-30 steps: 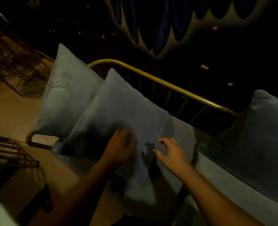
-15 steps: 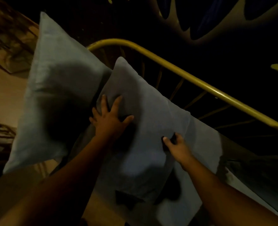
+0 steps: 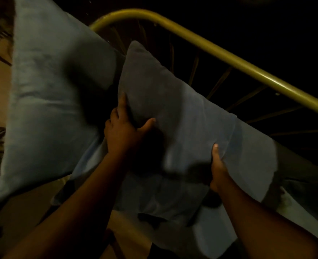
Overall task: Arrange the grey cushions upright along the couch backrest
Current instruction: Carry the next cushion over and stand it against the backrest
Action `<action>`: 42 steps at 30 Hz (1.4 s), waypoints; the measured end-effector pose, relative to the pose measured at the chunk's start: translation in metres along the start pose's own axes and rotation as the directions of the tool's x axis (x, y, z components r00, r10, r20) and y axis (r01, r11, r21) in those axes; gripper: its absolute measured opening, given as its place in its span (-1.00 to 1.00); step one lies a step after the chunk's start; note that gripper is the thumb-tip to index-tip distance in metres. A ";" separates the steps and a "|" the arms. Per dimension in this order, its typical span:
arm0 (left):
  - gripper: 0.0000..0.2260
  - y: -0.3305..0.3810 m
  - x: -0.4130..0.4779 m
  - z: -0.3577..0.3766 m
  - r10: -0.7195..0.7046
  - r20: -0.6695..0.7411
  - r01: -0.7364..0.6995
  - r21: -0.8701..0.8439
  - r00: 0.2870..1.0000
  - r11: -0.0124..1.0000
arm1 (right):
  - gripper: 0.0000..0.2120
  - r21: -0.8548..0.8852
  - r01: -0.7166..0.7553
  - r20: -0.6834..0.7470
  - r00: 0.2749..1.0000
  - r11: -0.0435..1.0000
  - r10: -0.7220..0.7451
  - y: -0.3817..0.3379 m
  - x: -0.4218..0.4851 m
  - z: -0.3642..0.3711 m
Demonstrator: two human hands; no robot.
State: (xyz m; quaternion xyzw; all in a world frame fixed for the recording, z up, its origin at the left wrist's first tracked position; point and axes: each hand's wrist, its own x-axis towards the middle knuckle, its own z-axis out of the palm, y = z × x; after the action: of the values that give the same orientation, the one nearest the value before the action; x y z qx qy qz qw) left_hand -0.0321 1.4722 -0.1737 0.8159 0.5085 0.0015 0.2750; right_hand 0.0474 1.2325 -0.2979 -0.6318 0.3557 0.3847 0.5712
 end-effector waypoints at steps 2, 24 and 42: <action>-0.05 0.008 -0.002 -0.005 -0.023 0.001 0.023 -0.060 1.000 0.998 | -0.14 -0.034 0.044 0.012 0.999 0.998 -0.044 -0.008 -0.022 0.000; -0.14 0.102 -0.196 -0.087 0.396 0.089 -0.272 -0.590 0.914 0.761 | -0.24 -0.130 0.688 -0.255 0.672 0.714 -0.695 -0.021 -0.289 -0.204; -0.17 0.205 -0.413 0.023 0.666 0.178 -0.427 -0.644 0.724 0.635 | -0.10 -0.253 0.617 -0.615 0.492 0.745 -0.617 0.010 -0.355 -0.460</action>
State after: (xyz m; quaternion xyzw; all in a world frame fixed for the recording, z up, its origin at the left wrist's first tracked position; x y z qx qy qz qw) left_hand -0.0548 1.0507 0.0137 0.7962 0.1382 0.0692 0.5850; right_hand -0.0849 0.7772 0.0385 -0.8094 0.2849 -0.0967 0.5044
